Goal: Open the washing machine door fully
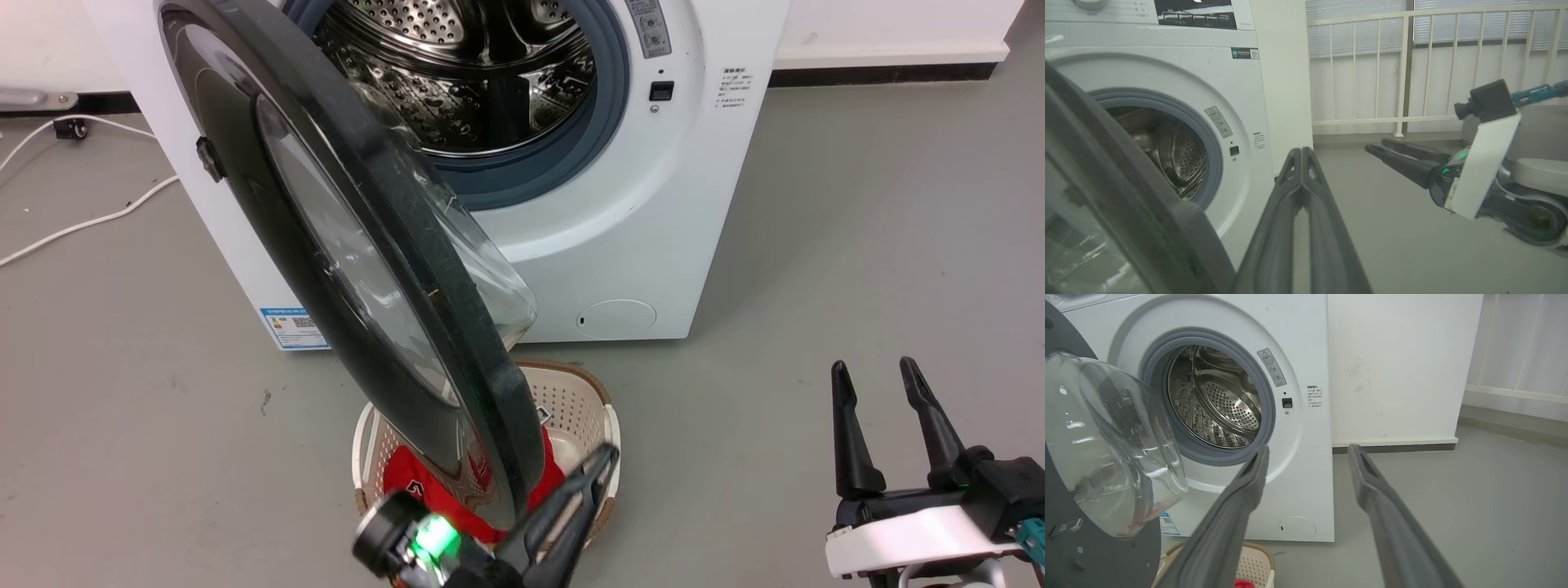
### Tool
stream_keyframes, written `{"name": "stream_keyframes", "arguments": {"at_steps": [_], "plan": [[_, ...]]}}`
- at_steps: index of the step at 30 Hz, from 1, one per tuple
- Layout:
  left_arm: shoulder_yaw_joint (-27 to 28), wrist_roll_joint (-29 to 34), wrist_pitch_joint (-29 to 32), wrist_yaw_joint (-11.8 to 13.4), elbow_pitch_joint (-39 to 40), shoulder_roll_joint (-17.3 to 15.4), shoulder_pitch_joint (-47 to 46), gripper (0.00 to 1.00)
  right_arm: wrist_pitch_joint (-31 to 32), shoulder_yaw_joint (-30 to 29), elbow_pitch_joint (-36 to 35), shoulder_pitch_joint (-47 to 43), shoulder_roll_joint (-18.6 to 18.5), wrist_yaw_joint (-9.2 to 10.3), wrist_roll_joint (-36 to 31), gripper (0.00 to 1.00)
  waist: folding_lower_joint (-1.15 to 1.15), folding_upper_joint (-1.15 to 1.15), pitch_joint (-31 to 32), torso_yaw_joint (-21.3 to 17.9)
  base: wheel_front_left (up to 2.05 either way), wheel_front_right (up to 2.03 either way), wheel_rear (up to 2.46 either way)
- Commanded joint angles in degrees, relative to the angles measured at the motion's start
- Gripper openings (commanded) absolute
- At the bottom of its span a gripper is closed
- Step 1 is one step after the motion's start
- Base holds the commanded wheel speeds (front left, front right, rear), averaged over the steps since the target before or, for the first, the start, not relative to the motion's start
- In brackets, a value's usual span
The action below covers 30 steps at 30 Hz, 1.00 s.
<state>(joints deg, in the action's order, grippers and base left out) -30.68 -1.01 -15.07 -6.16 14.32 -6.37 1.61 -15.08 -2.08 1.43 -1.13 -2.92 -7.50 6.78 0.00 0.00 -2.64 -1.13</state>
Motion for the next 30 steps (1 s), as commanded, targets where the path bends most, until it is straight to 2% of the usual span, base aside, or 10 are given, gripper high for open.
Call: {"name": "stream_keyframes", "arguments": {"at_steps": [1, 6, 13, 20, 30], "plan": [[-0.81, -0.83, -0.13, -0.22, -2.69, -0.16, 1.95, 0.0, -0.09, 0.1, 0.19, 1.05, 0.09, 0.02, 0.3, 1.0, 0.0, 0.0, -0.04, -0.01, 0.0, 0.0, 0.0], [-1.58, -1.68, -0.13, -0.09, -9.23, 0.55, 2.92, 0.0, -0.09, 0.16, 0.49, 1.12, 0.1, 0.02, 0.7, 1.0, 0.0, 0.0, -0.32, 0.13, 0.0, 0.0, 0.0], [-1.13, -2.32, -0.13, 1.33, -15.24, 2.54, -2.81, 0.0, -0.09, 0.65, 1.0, 1.62, 0.09, 0.02, 1.26, 1.0, 0.0, 0.0, -1.15, 0.01, 0.0, 0.0, 0.0], [-1.56, -3.85, -0.13, 4.4, -19.24, 3.38, -9.17, 0.0, -0.09, 1.41, 1.72, 2.29, 0.1, 0.02, 1.6, 1.0, 0.0, 0.0, -1.56, -0.8, 0.0, 0.0, 0.0], [-2.08, -7.03, -0.13, 9.3, -22.66, 3.49, -11.75, 0.0, -0.09, 1.67, 2.47, 2.05, 0.1, 0.02, 2.35, 1.0, 0.0, 0.0, -1.7, -1.26, 0.0, 0.0, 0.0]]}}
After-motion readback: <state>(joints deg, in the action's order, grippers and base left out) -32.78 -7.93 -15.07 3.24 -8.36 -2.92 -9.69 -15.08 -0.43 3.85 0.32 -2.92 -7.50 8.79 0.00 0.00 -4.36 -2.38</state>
